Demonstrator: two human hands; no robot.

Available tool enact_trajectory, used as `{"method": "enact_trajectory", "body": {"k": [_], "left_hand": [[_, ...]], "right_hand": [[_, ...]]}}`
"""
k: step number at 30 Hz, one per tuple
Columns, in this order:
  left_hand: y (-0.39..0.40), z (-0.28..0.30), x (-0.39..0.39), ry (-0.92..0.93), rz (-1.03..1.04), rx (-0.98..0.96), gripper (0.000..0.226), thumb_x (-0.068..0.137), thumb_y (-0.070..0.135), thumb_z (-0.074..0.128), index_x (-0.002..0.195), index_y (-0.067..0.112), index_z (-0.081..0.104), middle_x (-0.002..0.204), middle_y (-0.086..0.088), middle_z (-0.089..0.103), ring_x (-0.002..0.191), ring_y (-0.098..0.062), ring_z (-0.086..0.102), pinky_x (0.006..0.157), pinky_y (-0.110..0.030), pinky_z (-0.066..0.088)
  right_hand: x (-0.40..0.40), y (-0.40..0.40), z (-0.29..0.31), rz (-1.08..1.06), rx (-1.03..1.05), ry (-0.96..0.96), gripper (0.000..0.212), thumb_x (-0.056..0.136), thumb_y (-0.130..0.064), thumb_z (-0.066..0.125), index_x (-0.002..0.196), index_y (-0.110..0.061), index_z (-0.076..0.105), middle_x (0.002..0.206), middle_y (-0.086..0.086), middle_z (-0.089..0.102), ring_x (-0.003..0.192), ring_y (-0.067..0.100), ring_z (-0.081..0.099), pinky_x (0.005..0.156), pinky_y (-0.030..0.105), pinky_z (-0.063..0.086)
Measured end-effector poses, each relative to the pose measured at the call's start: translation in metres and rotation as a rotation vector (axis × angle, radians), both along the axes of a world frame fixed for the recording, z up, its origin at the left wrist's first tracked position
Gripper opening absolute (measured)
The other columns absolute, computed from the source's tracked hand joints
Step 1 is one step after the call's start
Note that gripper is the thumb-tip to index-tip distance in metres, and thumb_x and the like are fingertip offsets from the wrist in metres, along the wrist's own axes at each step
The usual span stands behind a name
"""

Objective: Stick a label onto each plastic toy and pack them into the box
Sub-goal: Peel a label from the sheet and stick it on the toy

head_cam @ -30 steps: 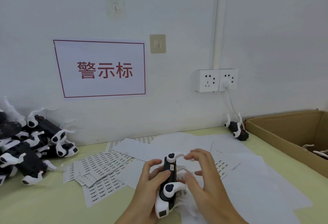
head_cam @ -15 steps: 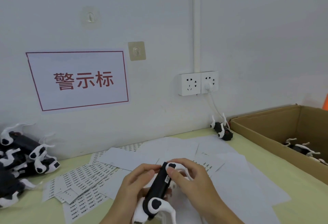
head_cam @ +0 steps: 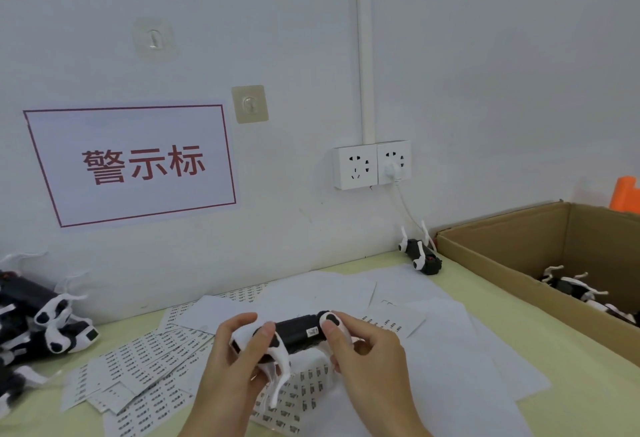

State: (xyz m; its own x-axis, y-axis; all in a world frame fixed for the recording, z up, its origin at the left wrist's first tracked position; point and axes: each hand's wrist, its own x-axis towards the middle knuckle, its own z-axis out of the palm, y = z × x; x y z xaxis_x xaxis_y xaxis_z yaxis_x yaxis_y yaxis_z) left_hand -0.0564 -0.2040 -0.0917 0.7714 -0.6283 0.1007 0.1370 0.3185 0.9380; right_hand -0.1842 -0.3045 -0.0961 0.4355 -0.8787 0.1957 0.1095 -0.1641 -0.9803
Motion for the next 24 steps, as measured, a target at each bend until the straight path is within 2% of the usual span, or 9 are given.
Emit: {"method": "enact_trajectory", "body": {"k": [5, 8, 10, 12, 13, 17, 20, 22, 24], "left_hand": [[0.0, 0.007, 0.003, 0.074, 0.043, 0.005, 0.02, 0.093, 0.021, 0.056, 0.088, 0.002, 0.056, 0.054, -0.016, 0.058, 0.059, -0.034, 0.048, 0.043, -0.036, 0.053], [0.0, 0.011, 0.004, 0.12, -0.002, 0.025, 0.017, 0.095, 0.015, 0.051, 0.092, 0.0, 0.058, 0.075, -0.017, 0.054, 0.065, -0.032, 0.048, 0.051, -0.035, 0.048], [0.001, 0.011, 0.007, 0.063, -0.03, 0.071, 0.019, 0.102, 0.011, 0.043, 0.092, 0.005, 0.059, 0.086, -0.017, 0.056, 0.07, -0.031, 0.055, 0.045, -0.029, 0.05], [0.001, 0.009, 0.007, -0.052, -0.033, 0.087, 0.016, 0.101, 0.017, 0.048, 0.097, 0.013, 0.062, 0.087, -0.008, 0.066, 0.071, -0.022, 0.065, 0.045, -0.021, 0.052], [0.001, 0.007, 0.007, -0.065, -0.02, 0.084, 0.013, 0.099, 0.022, 0.053, 0.098, 0.016, 0.064, 0.088, -0.006, 0.068, 0.071, -0.018, 0.068, 0.049, -0.022, 0.054], [0.002, 0.003, 0.008, -0.139, 0.0, 0.176, 0.018, 0.097, 0.037, 0.052, 0.098, 0.03, 0.069, 0.098, 0.002, 0.074, 0.09, -0.018, 0.072, 0.077, -0.039, 0.054], [0.005, 0.006, 0.006, -0.249, 0.076, 0.228, 0.018, 0.101, 0.03, 0.048, 0.105, 0.026, 0.065, 0.102, 0.003, 0.073, 0.098, -0.018, 0.07, 0.076, -0.04, 0.053], [0.007, 0.005, 0.0, -0.336, 0.095, 0.279, 0.017, 0.103, 0.019, 0.048, 0.105, 0.021, 0.065, 0.104, 0.0, 0.072, 0.102, -0.02, 0.067, 0.079, -0.043, 0.052], [0.006, 0.002, -0.009, -0.456, 0.09, 0.313, 0.018, 0.102, 0.008, 0.05, 0.102, 0.018, 0.065, 0.107, 0.0, 0.07, 0.107, -0.021, 0.065, 0.085, -0.044, 0.051]], "right_hand": [[-0.003, -0.001, 0.004, 0.025, -0.086, 0.098, 0.009, 0.094, -0.033, 0.063, 0.088, -0.034, 0.07, 0.092, -0.02, 0.069, 0.084, 0.001, 0.06, 0.07, 0.011, 0.044], [-0.006, 0.0, 0.006, 0.229, 0.006, 0.097, 0.013, 0.097, -0.038, 0.056, 0.106, -0.04, 0.065, 0.113, -0.017, 0.061, 0.099, 0.0, 0.062, 0.082, 0.017, 0.047], [-0.006, 0.002, 0.009, 0.394, 0.148, 0.049, 0.014, 0.096, -0.04, 0.058, 0.102, -0.038, 0.07, 0.116, -0.003, 0.064, 0.096, 0.013, 0.07, 0.083, 0.03, 0.057], [-0.007, 0.001, 0.012, 0.487, 0.279, 0.008, 0.017, 0.089, -0.039, 0.064, 0.095, -0.027, 0.075, 0.112, 0.014, 0.067, 0.085, 0.03, 0.072, 0.072, 0.041, 0.06], [-0.008, -0.002, 0.013, 0.503, 0.32, -0.006, 0.023, 0.084, -0.038, 0.066, 0.095, -0.019, 0.076, 0.108, 0.02, 0.068, 0.079, 0.033, 0.07, 0.067, 0.041, 0.059], [-0.013, -0.02, 0.013, 0.37, 0.459, -0.109, 0.031, 0.089, -0.026, 0.069, 0.097, 0.004, 0.069, 0.098, 0.025, 0.065, 0.068, 0.033, 0.063, 0.067, 0.041, 0.056], [-0.019, -0.036, 0.015, 0.236, 0.587, -0.215, 0.031, 0.094, -0.029, 0.061, 0.108, -0.001, 0.064, 0.08, 0.023, 0.069, 0.064, 0.035, 0.065, 0.071, 0.042, 0.057], [-0.025, -0.045, 0.018, 0.182, 0.654, -0.285, 0.024, 0.096, -0.034, 0.058, 0.106, -0.013, 0.064, 0.052, 0.01, 0.063, 0.062, 0.03, 0.068, 0.089, 0.048, 0.054], [-0.033, -0.056, 0.02, 0.116, 0.739, -0.368, 0.024, 0.095, -0.037, 0.058, 0.104, -0.016, 0.065, 0.05, 0.006, 0.059, 0.063, 0.028, 0.07, 0.096, 0.049, 0.051]]}}
